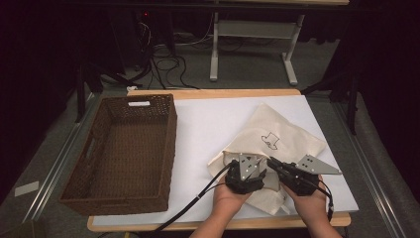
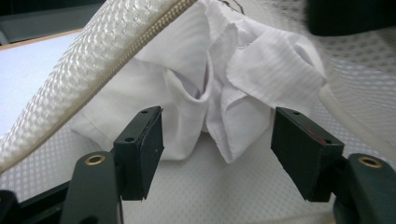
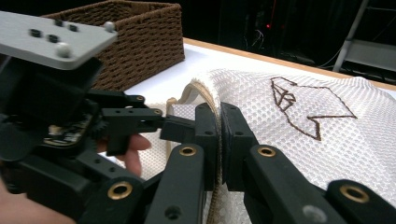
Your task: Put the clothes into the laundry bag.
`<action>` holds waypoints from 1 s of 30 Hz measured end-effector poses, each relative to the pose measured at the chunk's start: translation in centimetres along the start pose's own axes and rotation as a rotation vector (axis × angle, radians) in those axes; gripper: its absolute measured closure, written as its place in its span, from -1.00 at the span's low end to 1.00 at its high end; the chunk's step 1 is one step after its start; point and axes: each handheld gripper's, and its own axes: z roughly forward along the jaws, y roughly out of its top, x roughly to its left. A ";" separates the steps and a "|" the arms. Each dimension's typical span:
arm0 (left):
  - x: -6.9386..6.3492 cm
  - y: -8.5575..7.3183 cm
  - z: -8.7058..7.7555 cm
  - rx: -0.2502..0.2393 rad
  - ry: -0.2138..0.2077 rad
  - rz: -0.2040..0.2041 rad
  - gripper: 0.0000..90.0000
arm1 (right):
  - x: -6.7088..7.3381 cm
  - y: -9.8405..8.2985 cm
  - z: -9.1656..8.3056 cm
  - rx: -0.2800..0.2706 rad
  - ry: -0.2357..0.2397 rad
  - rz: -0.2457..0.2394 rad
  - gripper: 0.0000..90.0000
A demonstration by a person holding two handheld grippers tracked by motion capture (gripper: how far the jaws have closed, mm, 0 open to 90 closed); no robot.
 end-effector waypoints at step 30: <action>0.7 -0.6 -6.0 -0.061 -0.014 0.008 -0.23 | -0.1 0.0 -0.2 -0.003 -0.004 -0.002 0.95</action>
